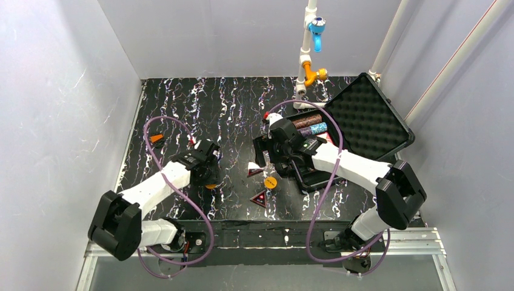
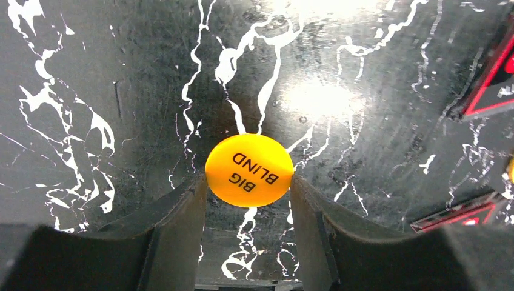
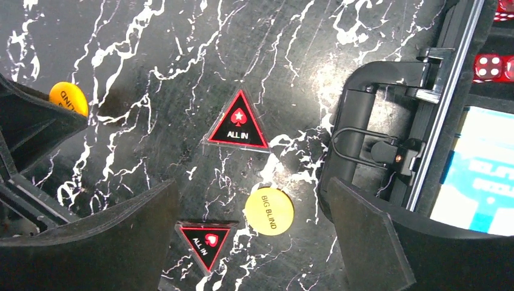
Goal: Pack up texas hold em set
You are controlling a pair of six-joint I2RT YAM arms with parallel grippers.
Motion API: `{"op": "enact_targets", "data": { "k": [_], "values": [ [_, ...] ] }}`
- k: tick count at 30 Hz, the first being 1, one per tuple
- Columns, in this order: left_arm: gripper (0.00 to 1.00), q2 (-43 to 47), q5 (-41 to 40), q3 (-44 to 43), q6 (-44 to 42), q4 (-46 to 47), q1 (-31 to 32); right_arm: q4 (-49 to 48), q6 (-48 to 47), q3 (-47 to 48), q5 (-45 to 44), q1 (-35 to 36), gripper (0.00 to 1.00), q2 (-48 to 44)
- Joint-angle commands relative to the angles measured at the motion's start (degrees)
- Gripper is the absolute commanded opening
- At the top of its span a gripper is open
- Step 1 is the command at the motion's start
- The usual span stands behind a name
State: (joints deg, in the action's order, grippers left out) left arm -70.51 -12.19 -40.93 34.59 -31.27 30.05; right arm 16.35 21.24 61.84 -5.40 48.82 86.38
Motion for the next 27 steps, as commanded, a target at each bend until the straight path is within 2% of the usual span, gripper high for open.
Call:
{"op": "enact_targets", "data": {
  "k": [1,10,19,27],
  "values": [
    [0.32,5.28,1.26,-1.65,-5.53,2.33,1.43,-2.8,1.74,1.44,7.24,0.22,1.0,-3.13],
    [0.33,7.24,5.54,-7.01,-14.56,4.14,2.9,-2.61,4.38,3.71,15.88,0.13,1.0,-3.62],
    [0.33,6.58,15.66,-19.07,-29.77,-3.32,2.91,0.13,7.86,7.9,19.86,-1.18,1.0,-5.65],
    [0.32,7.76,23.27,-21.12,-40.35,-3.59,2.9,-0.13,15.49,9.18,28.44,-4.63,1.0,-4.47]
  ]
}}
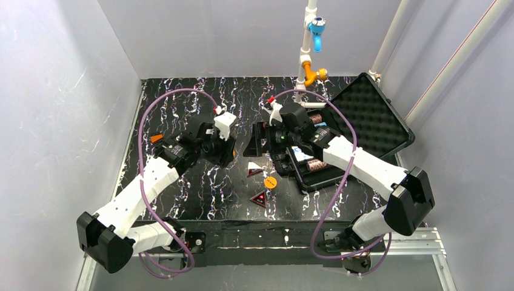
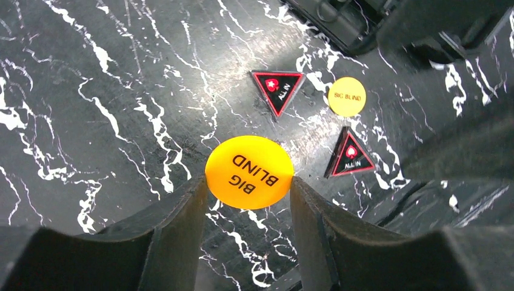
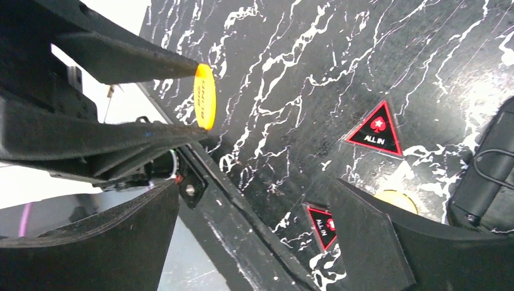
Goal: Pack up texas hold em set
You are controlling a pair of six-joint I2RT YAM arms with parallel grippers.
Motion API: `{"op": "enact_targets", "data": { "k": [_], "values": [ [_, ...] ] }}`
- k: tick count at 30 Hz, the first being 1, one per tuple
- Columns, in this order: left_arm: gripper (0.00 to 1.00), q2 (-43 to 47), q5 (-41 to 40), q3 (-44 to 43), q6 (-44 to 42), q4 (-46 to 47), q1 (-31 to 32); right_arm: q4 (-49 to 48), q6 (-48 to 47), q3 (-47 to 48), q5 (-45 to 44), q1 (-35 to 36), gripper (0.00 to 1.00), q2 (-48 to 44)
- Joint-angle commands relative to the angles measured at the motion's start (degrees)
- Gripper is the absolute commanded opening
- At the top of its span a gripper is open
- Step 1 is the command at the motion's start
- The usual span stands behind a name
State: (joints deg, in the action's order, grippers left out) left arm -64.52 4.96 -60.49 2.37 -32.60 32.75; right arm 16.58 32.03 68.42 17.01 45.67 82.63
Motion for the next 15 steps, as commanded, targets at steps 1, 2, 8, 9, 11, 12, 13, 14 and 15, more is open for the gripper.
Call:
{"op": "enact_targets", "data": {
  "k": [1,2,8,9,11,12,13,14,15],
  "values": [
    [0.32,1.79,6.93,-1.36,-9.35,-1.99,0.21,-0.62,5.12,2.7,6.44,-1.61,1.0,-0.87],
    [0.32,1.89,8.07,-0.88,-10.93,-1.59,0.21,-0.75,5.52,2.85,6.83,-1.72,1.0,-0.98],
    [0.32,4.0,14.47,3.78,-15.2,4.4,0.22,0.29,8.1,3.2,6.55,-1.98,1.0,0.7],
    [0.32,4.08,15.4,4.18,-15.64,4.79,0.21,0.26,8.66,2.83,6.73,-1.98,0.99,1.35],
    [0.32,4.32,17.27,5.04,-16.59,5.43,0.21,-0.67,9.72,2.18,8.04,-2.0,0.93,2.25],
    [0.32,4.57,18.0,5.67,-16.8,6.08,0.21,-1.41,10.35,1.77,8.56,-2.03,0.92,2.59],
    [0.32,4.88,18.5,6.27,-16.81,6.69,0.21,-2.31,10.95,1.32,9.03,-1.94,0.9,2.84],
    [0.32,5.13,18.73,6.62,-16.73,7.03,0.21,-3.21,11.42,0.91,9.41,-1.93,0.88,3.05],
    [0.33,5.31,18.88,6.78,-16.72,7.14,0.21,-3.72,11.8,0.61,9.48,-1.9,0.87,3.33]
  ]
}}
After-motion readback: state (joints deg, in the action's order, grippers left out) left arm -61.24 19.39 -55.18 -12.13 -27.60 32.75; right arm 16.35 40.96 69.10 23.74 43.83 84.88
